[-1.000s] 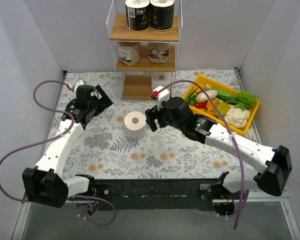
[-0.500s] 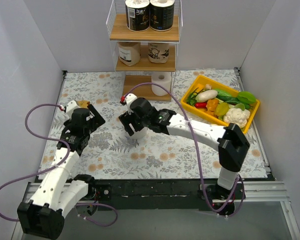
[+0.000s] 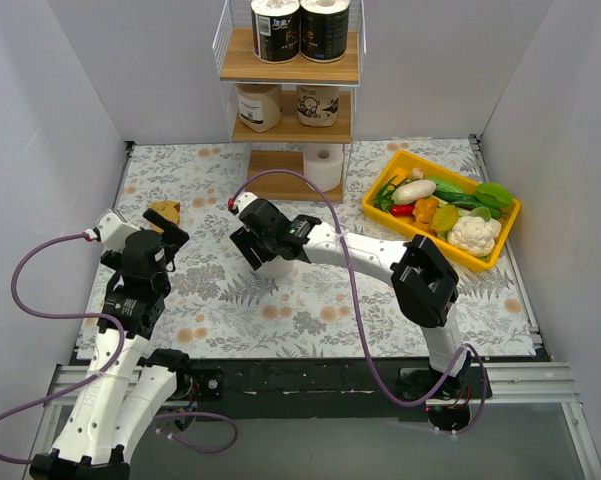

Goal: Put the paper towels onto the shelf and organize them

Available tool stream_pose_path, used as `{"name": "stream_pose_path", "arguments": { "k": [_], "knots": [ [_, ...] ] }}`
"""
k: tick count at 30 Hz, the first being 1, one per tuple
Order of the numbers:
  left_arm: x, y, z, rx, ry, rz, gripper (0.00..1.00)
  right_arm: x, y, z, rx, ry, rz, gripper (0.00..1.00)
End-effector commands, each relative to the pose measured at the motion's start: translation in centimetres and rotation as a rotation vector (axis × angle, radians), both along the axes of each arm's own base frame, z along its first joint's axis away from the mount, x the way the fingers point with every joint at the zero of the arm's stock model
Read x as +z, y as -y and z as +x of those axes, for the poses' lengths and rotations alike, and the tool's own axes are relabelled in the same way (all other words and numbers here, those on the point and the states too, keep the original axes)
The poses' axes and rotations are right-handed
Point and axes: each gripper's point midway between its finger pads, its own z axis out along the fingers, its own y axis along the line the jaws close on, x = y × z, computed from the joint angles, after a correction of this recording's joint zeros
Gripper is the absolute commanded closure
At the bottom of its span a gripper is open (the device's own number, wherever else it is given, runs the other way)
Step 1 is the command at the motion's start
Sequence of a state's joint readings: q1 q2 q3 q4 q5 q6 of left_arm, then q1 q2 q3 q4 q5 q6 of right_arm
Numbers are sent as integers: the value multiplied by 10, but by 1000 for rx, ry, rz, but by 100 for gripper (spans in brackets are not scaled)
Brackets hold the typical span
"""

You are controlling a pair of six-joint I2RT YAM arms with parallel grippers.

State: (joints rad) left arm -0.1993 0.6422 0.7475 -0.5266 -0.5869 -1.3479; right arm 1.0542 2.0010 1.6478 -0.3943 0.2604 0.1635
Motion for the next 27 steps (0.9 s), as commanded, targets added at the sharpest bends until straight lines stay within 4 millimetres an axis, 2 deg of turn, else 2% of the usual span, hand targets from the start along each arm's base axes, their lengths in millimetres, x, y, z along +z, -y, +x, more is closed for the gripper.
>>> {"name": "stream_pose_path", "arguments": {
  "k": [1,3,6,10,17,19,20,21,22,23,24,25,26,27],
  "knots": [
    [2,-8,-4,49,1,8,2,7,-4,8,-3,37,3,24],
    [3,-9,-4,53,1,9,2,4,-4,8,1,38,-6,26],
    [2,-9,-4,51,-1,9,2,6,-2,9,10,57,-19,34],
    [0,-10,-4,60,-5,13,2,8,2,12,38,95,-37,49],
    [-2,-15,-6,89,-13,22,2,21,11,15,114,183,-79,56],
    [-3,-14,-6,81,-15,22,2,29,10,19,187,257,-101,58],
    [-4,-13,-5,78,-17,21,2,41,10,19,212,296,-90,59],
    [-4,-14,-5,79,-20,23,2,32,17,17,249,315,-120,59],
    [-5,-14,-5,80,-22,24,2,46,8,21,314,406,-89,60],
    [-5,-13,-4,77,-23,24,2,67,9,20,354,484,-61,61],
    [-7,-14,-4,77,-29,30,2,52,15,16,398,518,-74,61],
    [-7,-14,-4,78,-31,32,2,60,16,17,465,602,-98,61],
    [-7,-14,-4,81,-31,33,2,80,11,16,498,686,-50,60],
    [-7,-15,-4,84,-33,34,2,83,12,16,524,733,-64,60]
  ]
}}
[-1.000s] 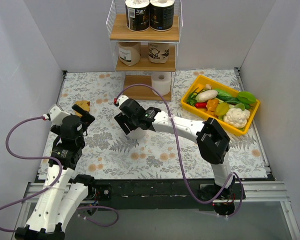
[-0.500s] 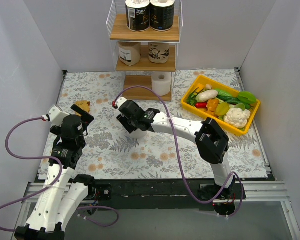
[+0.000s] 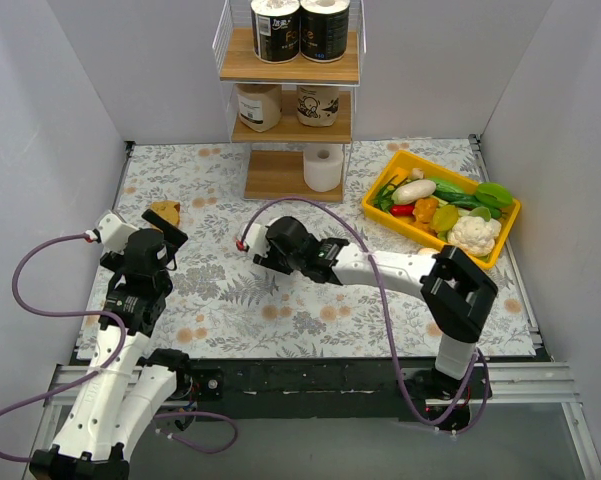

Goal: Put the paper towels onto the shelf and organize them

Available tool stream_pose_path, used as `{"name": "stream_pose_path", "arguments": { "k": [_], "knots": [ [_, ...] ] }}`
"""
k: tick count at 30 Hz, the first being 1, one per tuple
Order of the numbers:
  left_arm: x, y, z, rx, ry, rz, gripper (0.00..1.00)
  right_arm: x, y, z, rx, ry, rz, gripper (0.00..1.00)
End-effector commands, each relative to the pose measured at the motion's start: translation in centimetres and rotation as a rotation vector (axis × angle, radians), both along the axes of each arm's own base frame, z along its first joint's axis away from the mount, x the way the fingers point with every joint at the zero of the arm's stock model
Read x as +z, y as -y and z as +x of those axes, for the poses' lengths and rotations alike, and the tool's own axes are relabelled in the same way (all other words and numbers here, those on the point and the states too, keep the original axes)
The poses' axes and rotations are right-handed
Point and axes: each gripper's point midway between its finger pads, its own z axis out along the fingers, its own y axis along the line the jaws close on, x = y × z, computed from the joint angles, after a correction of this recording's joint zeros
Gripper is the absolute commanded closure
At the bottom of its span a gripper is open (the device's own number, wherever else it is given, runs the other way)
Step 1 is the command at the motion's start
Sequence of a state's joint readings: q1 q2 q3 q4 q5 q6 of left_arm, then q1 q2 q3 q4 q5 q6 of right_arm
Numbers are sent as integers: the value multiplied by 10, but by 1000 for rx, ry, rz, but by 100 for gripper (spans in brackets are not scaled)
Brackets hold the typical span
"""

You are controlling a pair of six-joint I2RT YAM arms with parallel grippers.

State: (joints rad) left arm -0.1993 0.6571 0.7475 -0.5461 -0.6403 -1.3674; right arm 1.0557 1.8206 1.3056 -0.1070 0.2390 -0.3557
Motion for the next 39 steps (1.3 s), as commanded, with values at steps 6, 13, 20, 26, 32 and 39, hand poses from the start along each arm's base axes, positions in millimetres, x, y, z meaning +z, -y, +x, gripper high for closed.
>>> {"name": "stream_pose_path", "arguments": {
  "k": [6,13,20,26,32,39],
  "knots": [
    [-1,-7,-3,31,-4,25,2,92,-14,40,316,611,34,57],
    [-3,-5,-4,13,-8,24,2,87,-13,87,348,672,2,55],
    [-3,-1,-3,-7,-6,12,2,75,-24,123,371,715,-69,53],
    [-3,0,-4,-12,-5,13,2,74,-28,144,362,718,-77,53],
    [-1,0,-5,-9,5,11,2,61,-26,160,360,706,-110,52],
    [-1,-1,-7,-5,6,9,2,55,-32,181,354,734,-127,51]
  ]
}}
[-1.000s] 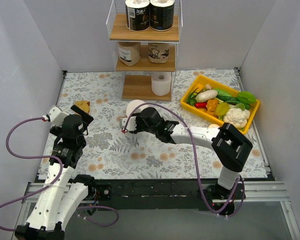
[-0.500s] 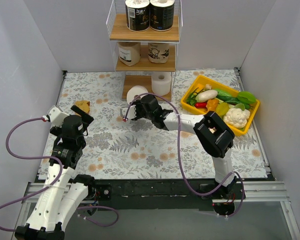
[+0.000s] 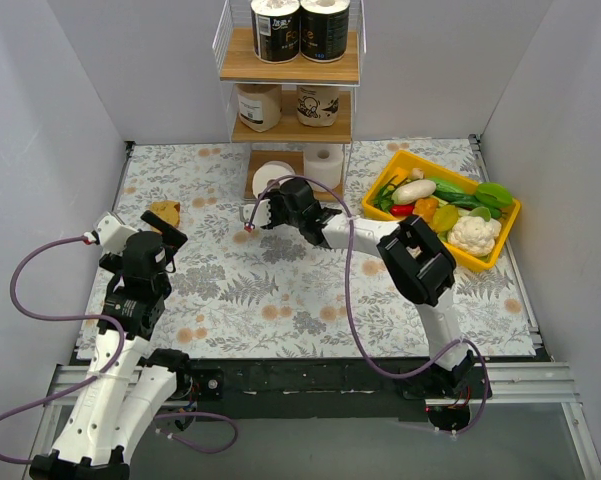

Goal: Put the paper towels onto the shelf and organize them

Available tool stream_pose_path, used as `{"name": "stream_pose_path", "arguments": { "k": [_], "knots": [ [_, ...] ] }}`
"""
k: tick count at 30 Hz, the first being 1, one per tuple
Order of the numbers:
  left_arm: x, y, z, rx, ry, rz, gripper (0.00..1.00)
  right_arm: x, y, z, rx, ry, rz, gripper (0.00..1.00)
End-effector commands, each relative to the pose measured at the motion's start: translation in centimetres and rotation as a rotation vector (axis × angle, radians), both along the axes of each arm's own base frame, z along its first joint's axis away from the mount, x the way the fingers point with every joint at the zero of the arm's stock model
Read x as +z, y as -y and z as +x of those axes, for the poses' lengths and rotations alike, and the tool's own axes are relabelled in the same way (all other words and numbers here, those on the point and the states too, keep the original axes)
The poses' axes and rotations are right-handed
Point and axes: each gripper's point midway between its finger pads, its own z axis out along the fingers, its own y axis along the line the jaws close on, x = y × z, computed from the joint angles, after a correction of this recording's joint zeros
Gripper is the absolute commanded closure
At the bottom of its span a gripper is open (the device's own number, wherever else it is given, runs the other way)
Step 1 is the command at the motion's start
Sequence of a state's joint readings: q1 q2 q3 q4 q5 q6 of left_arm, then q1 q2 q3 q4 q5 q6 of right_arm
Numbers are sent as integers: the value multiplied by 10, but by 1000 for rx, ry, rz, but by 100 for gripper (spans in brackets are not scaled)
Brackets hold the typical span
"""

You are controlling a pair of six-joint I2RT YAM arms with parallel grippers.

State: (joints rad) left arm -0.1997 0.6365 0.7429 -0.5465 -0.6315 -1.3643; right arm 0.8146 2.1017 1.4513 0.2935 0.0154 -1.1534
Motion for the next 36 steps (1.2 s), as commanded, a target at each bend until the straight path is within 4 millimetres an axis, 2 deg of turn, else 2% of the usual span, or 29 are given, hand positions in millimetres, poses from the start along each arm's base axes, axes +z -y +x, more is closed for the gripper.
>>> {"name": "stream_pose_path", "arguments": {
  "k": [1,2,3,5,9,11,13,14,15,17,18,19,20,21,22,23,24,25,26,27,28,30,31,32,33,35,36],
  "knots": [
    [-3,-2,-5,6,-6,13,2,48,-18,28,19,156,70,50],
    [-2,-3,-4,8,-3,12,2,56,-21,34,17,173,82,50],
    [-2,-2,-4,5,-4,12,2,47,-21,39,3,174,63,47],
    [-3,0,-3,-8,-7,11,2,47,-20,46,-12,184,53,45],
    [-3,0,-3,-11,-10,11,2,55,-16,56,-53,225,57,34],
    [-2,0,-3,-8,-7,12,2,62,-13,56,-63,243,79,32],
    [-3,1,-3,-13,-8,11,2,69,-9,47,-64,236,107,25],
    [-3,1,-3,-12,-9,9,2,76,-10,44,-64,243,131,22],
    [-3,1,-2,-15,-9,9,2,90,-7,40,-67,249,156,13],
    [-2,3,-1,-23,-9,9,2,87,-6,25,-63,219,172,9],
    [-3,3,-1,-28,-11,11,2,107,-3,17,-71,231,215,8],
    [-2,5,0,-37,-7,10,2,97,-3,3,-67,199,218,7],
    [-3,6,0,-50,-13,18,2,98,-1,-7,-82,158,259,6],
    [-2,11,2,-78,-8,15,2,123,4,-18,-90,170,318,4],
    [-4,12,3,-91,-11,18,2,127,0,-35,-87,148,354,2],
    [-4,14,4,-107,-10,24,2,112,8,-47,-110,103,365,2],
    [-3,21,6,-144,-2,15,2,138,14,-65,-158,73,471,1],
    [-2,24,8,-167,0,13,2,137,19,-75,-189,42,496,1],
    [-4,29,9,-205,-8,25,2,150,31,-87,-215,23,536,1],
    [-1,40,12,-264,8,13,2,151,33,-100,-272,-37,588,1],
    [-2,46,13,-303,7,12,2,141,41,-108,-319,-92,554,1],
    [2,56,16,-362,22,18,2,159,51,-127,-400,-235,668,1],
    [1,63,16,-404,27,6,2,144,59,-137,-444,-325,622,1],
    [1,66,16,-420,32,4,2,144,65,-144,-469,-380,634,1],
    [3,71,17,-445,45,3,2,156,70,-154,-460,-426,669,2],
    [4,87,16,-542,54,-7,2,148,80,-170,-491,-535,687,1],
    [8,94,17,-584,75,-7,2,148,91,-178,-504,-557,722,1]
  ]
}}
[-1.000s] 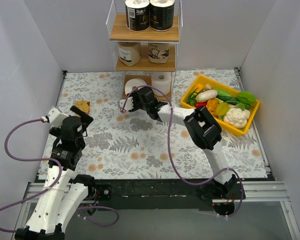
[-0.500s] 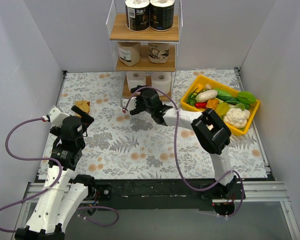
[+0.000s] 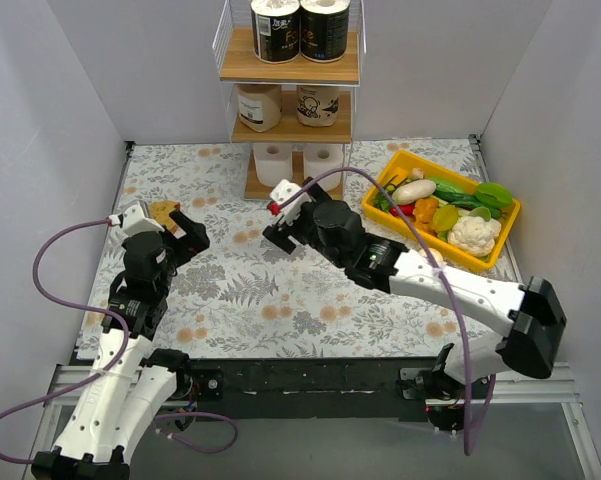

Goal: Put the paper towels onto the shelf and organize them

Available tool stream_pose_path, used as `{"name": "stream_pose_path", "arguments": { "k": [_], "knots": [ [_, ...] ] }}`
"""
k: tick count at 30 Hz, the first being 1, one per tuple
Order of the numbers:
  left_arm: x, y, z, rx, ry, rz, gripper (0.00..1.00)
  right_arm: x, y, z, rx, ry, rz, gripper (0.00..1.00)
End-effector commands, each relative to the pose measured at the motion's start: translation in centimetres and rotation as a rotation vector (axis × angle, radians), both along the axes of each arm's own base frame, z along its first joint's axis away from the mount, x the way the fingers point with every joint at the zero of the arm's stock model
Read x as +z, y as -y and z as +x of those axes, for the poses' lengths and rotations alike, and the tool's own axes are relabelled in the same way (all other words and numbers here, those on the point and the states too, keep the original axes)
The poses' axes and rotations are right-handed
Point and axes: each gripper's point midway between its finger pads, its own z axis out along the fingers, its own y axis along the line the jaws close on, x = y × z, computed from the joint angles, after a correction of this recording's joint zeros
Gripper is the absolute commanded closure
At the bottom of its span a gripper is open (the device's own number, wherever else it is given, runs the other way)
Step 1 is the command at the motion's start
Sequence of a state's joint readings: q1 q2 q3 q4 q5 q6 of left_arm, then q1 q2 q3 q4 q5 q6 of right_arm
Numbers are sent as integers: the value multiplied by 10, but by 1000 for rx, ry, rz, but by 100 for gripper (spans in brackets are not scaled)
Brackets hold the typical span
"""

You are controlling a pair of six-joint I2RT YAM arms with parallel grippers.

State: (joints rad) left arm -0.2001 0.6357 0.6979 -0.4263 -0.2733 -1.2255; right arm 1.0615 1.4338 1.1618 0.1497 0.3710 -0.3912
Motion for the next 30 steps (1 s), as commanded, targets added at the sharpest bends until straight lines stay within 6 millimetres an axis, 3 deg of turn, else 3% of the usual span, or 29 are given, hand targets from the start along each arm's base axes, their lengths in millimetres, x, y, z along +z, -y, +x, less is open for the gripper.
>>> {"name": "stream_pose_path", "arguments": {
  "k": [1,2,4,6,7,8,11,20,30],
  "knots": [
    [14,39,1,-245,76,-4,2,-14,44,-28,-145,-304,174,1],
    [14,56,-4,-343,84,-24,2,-1,54,-34,-158,-313,244,1],
    [25,72,-10,-446,147,-28,2,-13,72,-37,-229,-342,289,1],
    [31,94,-22,-594,204,-51,2,-4,90,-43,-280,-364,399,1],
    [38,100,-29,-639,243,-50,2,-14,96,-46,-292,-379,401,1],
    [42,111,-39,-721,268,-59,2,-5,104,-51,-290,-384,449,1],
    [44,122,-46,-809,293,-58,2,-5,116,-61,-283,-400,494,1],
    [51,126,-49,-847,334,-40,2,-15,148,-76,-303,-405,578,2],
    [51,126,-50,-850,338,-34,2,-14,153,-78,-313,-411,594,2]
  ]
}}
